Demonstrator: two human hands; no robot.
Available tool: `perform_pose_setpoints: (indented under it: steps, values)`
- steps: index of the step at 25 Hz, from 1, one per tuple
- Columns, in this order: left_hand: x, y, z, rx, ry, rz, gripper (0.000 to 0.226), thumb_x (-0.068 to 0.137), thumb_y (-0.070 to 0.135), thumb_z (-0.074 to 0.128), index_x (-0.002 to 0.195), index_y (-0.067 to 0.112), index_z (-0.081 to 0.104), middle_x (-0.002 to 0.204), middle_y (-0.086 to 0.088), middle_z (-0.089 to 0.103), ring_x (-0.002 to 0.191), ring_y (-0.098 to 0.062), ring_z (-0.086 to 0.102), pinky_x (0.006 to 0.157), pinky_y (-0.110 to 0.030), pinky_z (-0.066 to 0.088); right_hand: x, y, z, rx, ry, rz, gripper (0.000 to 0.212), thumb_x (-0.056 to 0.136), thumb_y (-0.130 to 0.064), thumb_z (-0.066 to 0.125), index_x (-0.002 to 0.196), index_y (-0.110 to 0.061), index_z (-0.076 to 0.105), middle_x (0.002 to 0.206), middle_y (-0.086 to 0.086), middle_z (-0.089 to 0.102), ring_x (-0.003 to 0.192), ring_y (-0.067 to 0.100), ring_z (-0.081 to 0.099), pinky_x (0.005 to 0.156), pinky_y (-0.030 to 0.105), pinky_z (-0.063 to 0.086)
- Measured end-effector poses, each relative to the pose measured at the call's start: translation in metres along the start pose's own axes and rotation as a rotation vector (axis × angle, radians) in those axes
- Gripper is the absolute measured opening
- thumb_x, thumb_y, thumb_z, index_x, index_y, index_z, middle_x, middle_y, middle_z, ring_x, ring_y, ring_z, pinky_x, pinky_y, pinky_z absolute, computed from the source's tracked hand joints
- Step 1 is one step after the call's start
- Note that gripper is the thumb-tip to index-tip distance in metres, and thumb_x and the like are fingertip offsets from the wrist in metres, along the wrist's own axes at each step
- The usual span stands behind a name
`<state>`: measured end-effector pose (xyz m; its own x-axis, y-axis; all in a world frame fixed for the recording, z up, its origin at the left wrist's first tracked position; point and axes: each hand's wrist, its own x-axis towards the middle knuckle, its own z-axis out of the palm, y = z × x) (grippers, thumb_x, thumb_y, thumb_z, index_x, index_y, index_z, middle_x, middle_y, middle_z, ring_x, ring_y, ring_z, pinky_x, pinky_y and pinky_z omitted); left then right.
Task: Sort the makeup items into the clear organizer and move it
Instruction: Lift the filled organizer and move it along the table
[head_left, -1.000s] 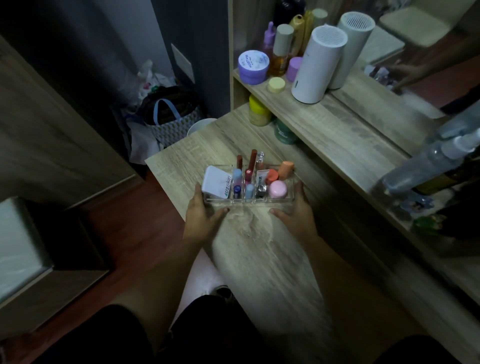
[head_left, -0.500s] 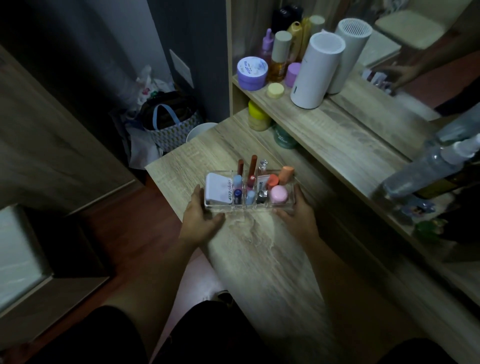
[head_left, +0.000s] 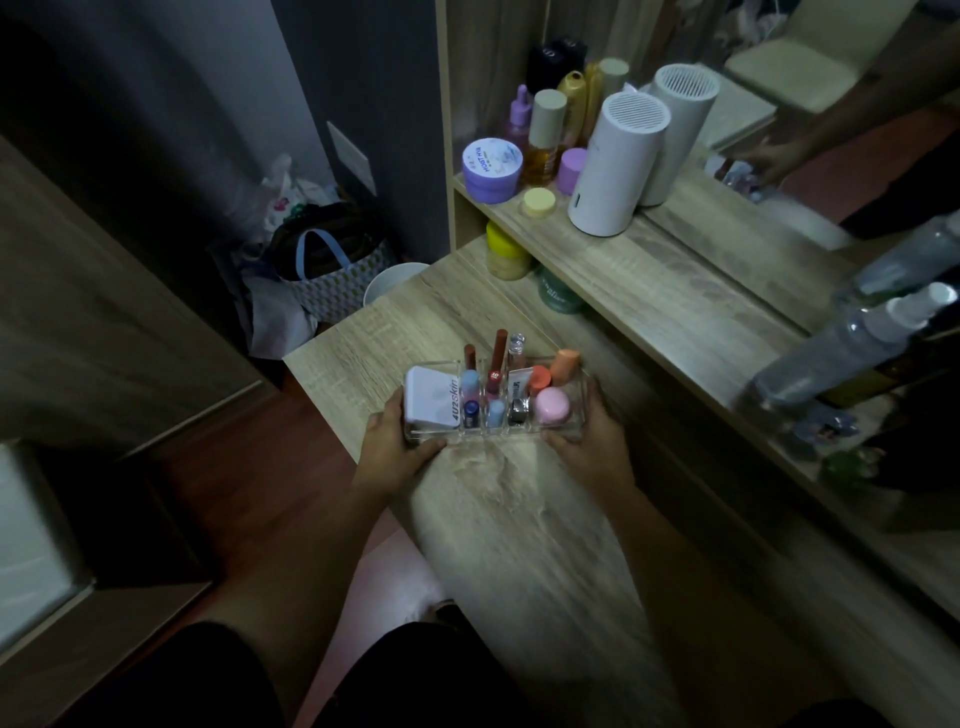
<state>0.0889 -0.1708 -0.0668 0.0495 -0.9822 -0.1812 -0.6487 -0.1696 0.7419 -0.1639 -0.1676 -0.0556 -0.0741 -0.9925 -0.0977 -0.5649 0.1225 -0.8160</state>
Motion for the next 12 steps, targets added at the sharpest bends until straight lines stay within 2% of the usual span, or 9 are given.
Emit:
perform_pose_setpoints:
  steps: [2, 5, 7, 9, 12]
  values:
    - [0.0, -0.002, 0.001, 0.004, 0.012, -0.008, 0.084, 0.074, 0.027, 0.079, 0.144, 0.012, 0.034, 0.131, -0.012, 0.057, 0.119, -0.032, 0.05, 0.101, -0.042, 0.045, -0.004, -0.003, 0.0, -0.087, 0.045, -0.062, 0.083, 0.076, -0.007, 0.074, 0.145, -0.004, 0.027, 0.141, 0.016, 0.047, 0.131, 0.025, 0.044, 0.111, 0.041, 0.039]
    - [-0.001, -0.002, 0.003, 0.016, 0.032, -0.009, 0.083, 0.075, 0.027, 0.078, 0.143, 0.012, 0.034, 0.128, -0.014, 0.058, 0.117, -0.032, 0.048, 0.095, -0.035, 0.041, -0.009, -0.014, 0.001, -0.143, 0.091, -0.251, 0.078, 0.075, -0.007, 0.07, 0.143, -0.001, 0.031, 0.144, 0.02, 0.042, 0.136, 0.024, 0.036, 0.111, 0.047, 0.037]
    - [0.0, -0.003, 0.002, 0.015, 0.028, -0.003, 0.083, 0.075, 0.027, 0.078, 0.143, 0.011, 0.034, 0.127, -0.014, 0.059, 0.116, -0.032, 0.05, 0.096, -0.037, 0.043, 0.002, -0.032, 0.0, -0.175, 0.012, -0.335, 0.072, 0.079, -0.02, 0.057, 0.143, -0.004, 0.03, 0.148, 0.018, 0.038, 0.138, 0.025, 0.033, 0.112, 0.048, 0.034]
    - [0.001, -0.002, 0.001, 0.016, 0.023, -0.002, 0.083, 0.075, 0.027, 0.078, 0.143, 0.011, 0.034, 0.128, -0.014, 0.059, 0.116, -0.032, 0.051, 0.097, -0.039, 0.044, 0.022, -0.052, -0.001, -0.248, -0.08, -0.373, 0.072, 0.081, -0.036, 0.047, 0.145, -0.01, 0.027, 0.153, 0.012, 0.032, 0.142, 0.024, 0.028, 0.115, 0.045, 0.023]
    - [0.001, -0.002, 0.001, 0.025, 0.018, -0.01, 0.083, 0.075, 0.028, 0.078, 0.144, 0.01, 0.034, 0.129, -0.014, 0.058, 0.117, -0.032, 0.049, 0.097, -0.039, 0.043, 0.047, -0.072, -0.001, -0.41, -0.122, -0.443, 0.071, 0.086, -0.052, 0.045, 0.145, -0.015, 0.028, 0.155, 0.006, 0.03, 0.144, 0.02, 0.024, 0.116, 0.043, 0.013]
